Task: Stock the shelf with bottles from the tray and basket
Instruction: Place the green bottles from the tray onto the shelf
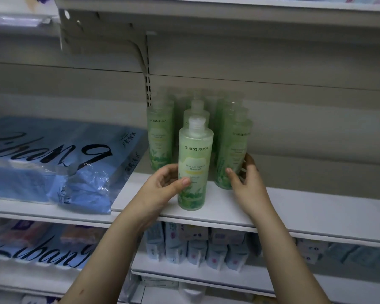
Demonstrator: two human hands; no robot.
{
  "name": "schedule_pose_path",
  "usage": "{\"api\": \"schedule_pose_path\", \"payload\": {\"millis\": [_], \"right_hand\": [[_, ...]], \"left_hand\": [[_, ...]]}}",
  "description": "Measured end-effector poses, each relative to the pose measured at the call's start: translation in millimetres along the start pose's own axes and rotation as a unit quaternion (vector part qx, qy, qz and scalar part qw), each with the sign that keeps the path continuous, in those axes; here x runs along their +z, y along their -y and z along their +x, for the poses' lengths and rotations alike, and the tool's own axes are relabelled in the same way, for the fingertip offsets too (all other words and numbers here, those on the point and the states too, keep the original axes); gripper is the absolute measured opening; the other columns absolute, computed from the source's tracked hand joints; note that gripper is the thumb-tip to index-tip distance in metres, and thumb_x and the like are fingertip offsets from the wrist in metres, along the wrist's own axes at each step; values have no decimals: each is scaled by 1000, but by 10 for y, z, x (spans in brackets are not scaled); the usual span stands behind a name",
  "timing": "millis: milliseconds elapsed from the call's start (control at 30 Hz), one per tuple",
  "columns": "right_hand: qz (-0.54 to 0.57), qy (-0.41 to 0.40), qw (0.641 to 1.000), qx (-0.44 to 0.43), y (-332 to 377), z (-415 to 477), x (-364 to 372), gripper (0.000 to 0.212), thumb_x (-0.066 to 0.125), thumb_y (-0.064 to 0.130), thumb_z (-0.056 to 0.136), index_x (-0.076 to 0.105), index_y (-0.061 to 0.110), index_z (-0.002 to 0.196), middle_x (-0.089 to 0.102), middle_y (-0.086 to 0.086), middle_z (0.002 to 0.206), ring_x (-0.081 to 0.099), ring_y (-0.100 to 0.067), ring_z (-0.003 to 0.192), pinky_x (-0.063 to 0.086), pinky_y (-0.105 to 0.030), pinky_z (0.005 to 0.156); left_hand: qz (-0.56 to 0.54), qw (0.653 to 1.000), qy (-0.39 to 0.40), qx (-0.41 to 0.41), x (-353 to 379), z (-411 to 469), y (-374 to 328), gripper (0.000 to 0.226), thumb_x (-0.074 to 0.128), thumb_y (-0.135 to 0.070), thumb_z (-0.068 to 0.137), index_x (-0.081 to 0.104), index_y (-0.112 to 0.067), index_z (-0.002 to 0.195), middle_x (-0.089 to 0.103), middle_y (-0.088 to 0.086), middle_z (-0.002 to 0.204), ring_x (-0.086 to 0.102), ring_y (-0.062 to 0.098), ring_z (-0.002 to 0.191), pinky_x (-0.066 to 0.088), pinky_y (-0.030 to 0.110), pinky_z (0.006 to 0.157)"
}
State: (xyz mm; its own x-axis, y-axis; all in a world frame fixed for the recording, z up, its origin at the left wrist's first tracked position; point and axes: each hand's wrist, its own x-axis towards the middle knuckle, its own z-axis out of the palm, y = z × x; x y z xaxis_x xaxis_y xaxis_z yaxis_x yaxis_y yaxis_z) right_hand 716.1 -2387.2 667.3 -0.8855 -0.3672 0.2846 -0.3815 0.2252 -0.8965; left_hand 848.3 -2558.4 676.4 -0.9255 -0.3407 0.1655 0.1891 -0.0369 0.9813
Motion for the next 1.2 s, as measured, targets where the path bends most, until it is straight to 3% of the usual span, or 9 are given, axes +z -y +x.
{"api": "schedule_pose_path", "payload": {"millis": [167,467,600,700,767,867,1000,1200], "right_hand": [[-5,1,1000,3,1,31,6,43,56,23,96,42,26,137,58,-6,125,58,-19,114,50,-42,99],[5,-10,1000,-2,99,29,30,47,53,14,98,39,22,141,62,6,118,60,-13,109,48,-28,94],[15,-19,999,32,185,-71,11,56,57,26,97,32,22,147,58,3,132,56,-15,122,45,-27,95],[27,-66,996,47,314,-331,-20,64,56,34,96,27,19,151,47,2,145,47,-13,131,38,-27,104],[56,-96,993,44,418,-591,-19,58,55,30,97,32,21,149,48,4,143,50,-5,123,38,-19,100],[103,-148,983,29,573,-1015,55,41,54,23,98,46,27,138,57,12,130,55,15,102,41,-7,87],[157,-204,966,37,791,-1466,259,25,57,22,96,60,33,118,66,16,118,60,6,107,47,-35,104],[175,-258,950,32,1244,-2058,520,22,58,22,95,63,31,115,67,11,118,60,-10,116,45,-43,107]], "left_hand": [[-2,1000,2,2,-8,5,14,44,68,-22,73,60,-14,115,73,-5,106,67,9,103,51,17,82],[-11,1000,3,-3,-6,-18,-8,43,77,-21,75,60,-15,114,73,-5,106,66,11,104,52,19,85],[-21,1000,0,-7,-14,-39,-53,49,77,-26,72,59,-19,117,72,-6,110,63,13,113,50,28,96],[-37,999,-33,-3,-27,-133,-119,67,80,-42,61,56,-26,122,63,-3,128,58,14,121,42,40,108],[-18,998,-55,3,-40,-280,-154,70,79,-49,61,55,-31,124,58,-4,133,58,9,120,41,43,110],[-12,997,-70,-4,-118,-581,-188,56,78,-46,71,57,-35,122,58,-12,129,59,0,113,40,41,110],[-27,999,-37,-8,-342,-963,-341,49,67,-37,71,61,-29,120,64,-12,123,61,7,115,42,42,109],[-39,999,17,3,-748,-1488,-557,45,66,-39,71,64,-29,115,66,-12,121,61,9,115,42,41,108]]}}
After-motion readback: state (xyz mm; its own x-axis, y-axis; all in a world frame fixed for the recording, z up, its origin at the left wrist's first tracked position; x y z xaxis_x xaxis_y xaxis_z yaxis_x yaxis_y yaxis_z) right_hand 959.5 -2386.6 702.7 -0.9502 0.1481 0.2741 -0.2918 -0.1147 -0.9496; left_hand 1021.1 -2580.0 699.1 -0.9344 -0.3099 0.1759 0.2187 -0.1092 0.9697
